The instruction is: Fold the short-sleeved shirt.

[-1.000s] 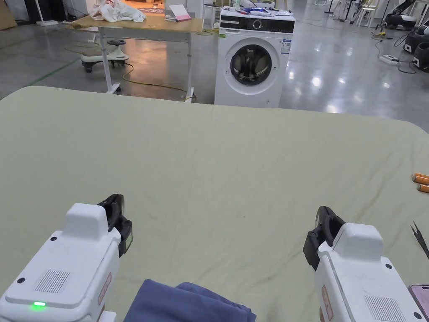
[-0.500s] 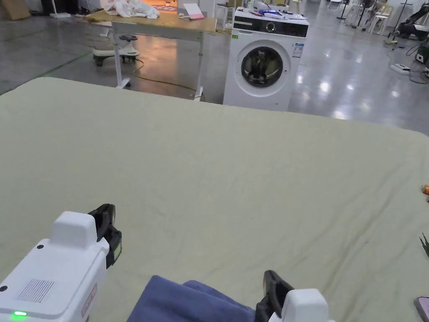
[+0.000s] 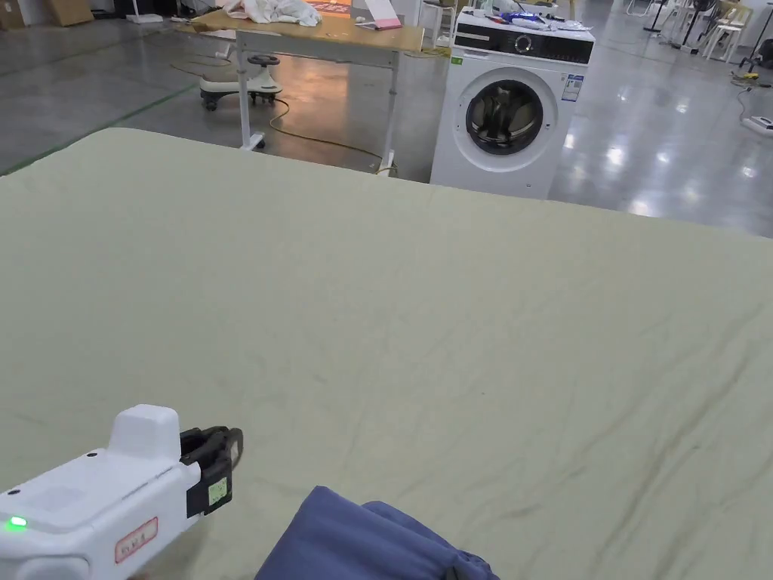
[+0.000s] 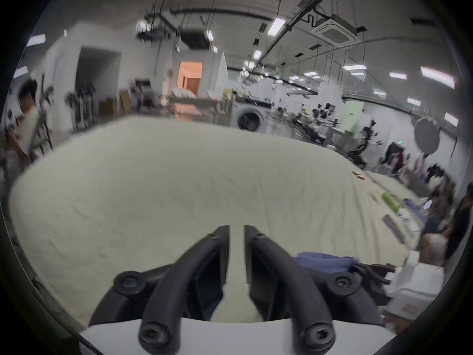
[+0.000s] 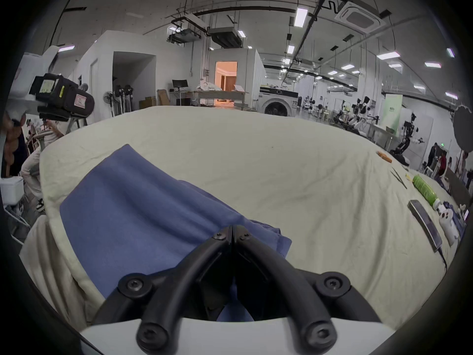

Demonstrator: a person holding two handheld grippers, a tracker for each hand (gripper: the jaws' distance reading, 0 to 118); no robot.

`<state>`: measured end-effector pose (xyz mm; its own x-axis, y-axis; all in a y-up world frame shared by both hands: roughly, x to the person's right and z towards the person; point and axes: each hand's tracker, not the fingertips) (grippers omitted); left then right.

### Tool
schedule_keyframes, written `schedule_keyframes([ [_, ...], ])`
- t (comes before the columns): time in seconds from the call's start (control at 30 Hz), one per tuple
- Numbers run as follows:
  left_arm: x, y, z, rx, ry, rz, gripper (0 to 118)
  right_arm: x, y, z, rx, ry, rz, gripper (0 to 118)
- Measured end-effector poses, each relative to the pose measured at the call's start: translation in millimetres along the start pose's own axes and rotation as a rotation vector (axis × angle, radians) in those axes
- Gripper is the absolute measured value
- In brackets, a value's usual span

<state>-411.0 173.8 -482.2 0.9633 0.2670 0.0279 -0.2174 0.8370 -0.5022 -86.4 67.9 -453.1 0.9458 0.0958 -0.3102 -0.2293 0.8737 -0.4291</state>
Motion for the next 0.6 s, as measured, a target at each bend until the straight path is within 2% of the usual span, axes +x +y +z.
schedule_keyframes([
  [0.1, -17.9, 4.4, -16.0, -0.152, -0.151, 0.074, 67, -1.0, 0.6, 0.3, 0.000, -0.006, 0.002, 0],
  [0.13, -24.4, 3.8, -22.2, -0.204, -0.211, 0.091, 75, 0.3, 1.3, -0.6, -0.003, -0.003, -0.006, 0],
  [0.23, -41.3, -0.6, -43.7, -0.325, -0.379, 0.167, 81, 3.9, -0.2, -1.8, -0.004, 0.007, -0.011, 0],
  [0.37, -40.2, -11.3, -63.7, -0.450, -0.524, 0.273, 84, 3.8, 0.0, 0.7, -0.001, 0.011, -0.010, 0],
  [0.6, -36.3, -44.2, -121.7, -0.688, -0.674, 0.362, 83, 6.7, 0.3, 0.7, -0.006, 0.023, -0.012, 0],
])
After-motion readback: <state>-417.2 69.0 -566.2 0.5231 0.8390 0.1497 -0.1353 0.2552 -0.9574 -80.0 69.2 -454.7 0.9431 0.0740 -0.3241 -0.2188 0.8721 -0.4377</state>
